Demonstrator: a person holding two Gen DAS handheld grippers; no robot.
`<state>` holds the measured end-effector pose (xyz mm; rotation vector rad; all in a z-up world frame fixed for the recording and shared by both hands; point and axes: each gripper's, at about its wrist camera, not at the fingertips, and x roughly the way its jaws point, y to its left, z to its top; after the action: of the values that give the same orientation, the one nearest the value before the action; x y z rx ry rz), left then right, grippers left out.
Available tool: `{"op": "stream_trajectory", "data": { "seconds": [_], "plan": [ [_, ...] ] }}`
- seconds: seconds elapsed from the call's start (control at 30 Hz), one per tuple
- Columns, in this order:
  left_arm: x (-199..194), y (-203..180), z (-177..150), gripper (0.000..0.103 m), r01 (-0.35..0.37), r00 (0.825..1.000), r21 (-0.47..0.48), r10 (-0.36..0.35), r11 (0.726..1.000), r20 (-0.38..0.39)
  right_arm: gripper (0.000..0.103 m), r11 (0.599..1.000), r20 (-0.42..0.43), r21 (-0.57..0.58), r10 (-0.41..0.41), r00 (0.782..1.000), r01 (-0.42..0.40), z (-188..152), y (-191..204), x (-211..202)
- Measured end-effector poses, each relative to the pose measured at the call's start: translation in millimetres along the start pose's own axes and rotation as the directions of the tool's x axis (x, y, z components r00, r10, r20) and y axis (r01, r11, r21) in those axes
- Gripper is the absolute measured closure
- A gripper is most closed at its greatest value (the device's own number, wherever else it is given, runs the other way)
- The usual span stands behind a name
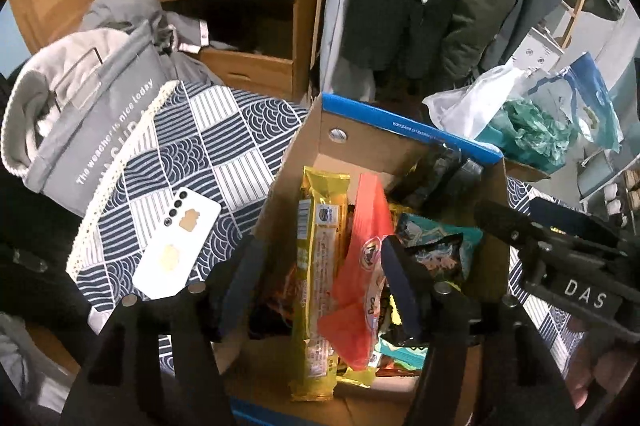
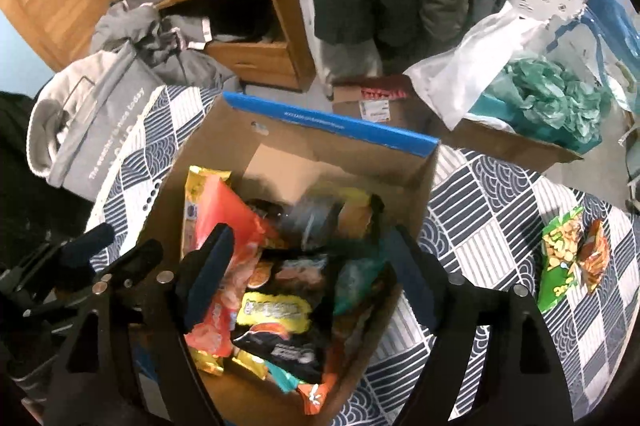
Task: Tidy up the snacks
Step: 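Open both tools to release the bags into the box and withdraw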
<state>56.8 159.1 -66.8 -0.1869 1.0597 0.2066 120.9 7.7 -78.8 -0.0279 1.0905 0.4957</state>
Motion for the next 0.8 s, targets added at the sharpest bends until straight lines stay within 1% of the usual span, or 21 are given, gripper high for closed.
{"op": "stream_trajectory", "data": {
  "seconds": [0.1,0.2,0.33,0.47,0.8],
  "plan": [
    [-5.9,-4.8,-1.2,0.037,0.002,1.0,0.017,-0.003,1.0,0.01,0.023,0.999,0.023,-0.022,-0.04,0.999,0.04,-1.0,0.6,-7.2],
    [-11.5,-11.8,-2.5,0.035,0.009,1.0,0.035,-0.01,0.999,0.017,0.023,0.997,0.039,-0.041,-0.058,0.998,0.06,-3.0,1.0,-14.3],
    [-17.8,-21.2,-3.8,0.035,0.026,0.999,0.051,-0.027,0.998,0.022,0.023,0.993,0.064,-0.067,-0.091,0.994,0.095,-5.6,1.1,-25.3],
    [-22.6,-28.1,-4.6,0.035,0.048,0.999,0.056,-0.049,0.997,0.022,0.022,0.992,0.081,-0.065,-0.1,0.992,0.106,-10.2,-5.9,-35.8],
    [-25.7,-56.6,-8.3,0.035,0.066,0.998,0.096,-0.068,0.993,0.014,0.022,0.992,0.09,-0.033,-0.12,0.989,0.123,-25.9,-35.9,-53.2]
  ]
}}
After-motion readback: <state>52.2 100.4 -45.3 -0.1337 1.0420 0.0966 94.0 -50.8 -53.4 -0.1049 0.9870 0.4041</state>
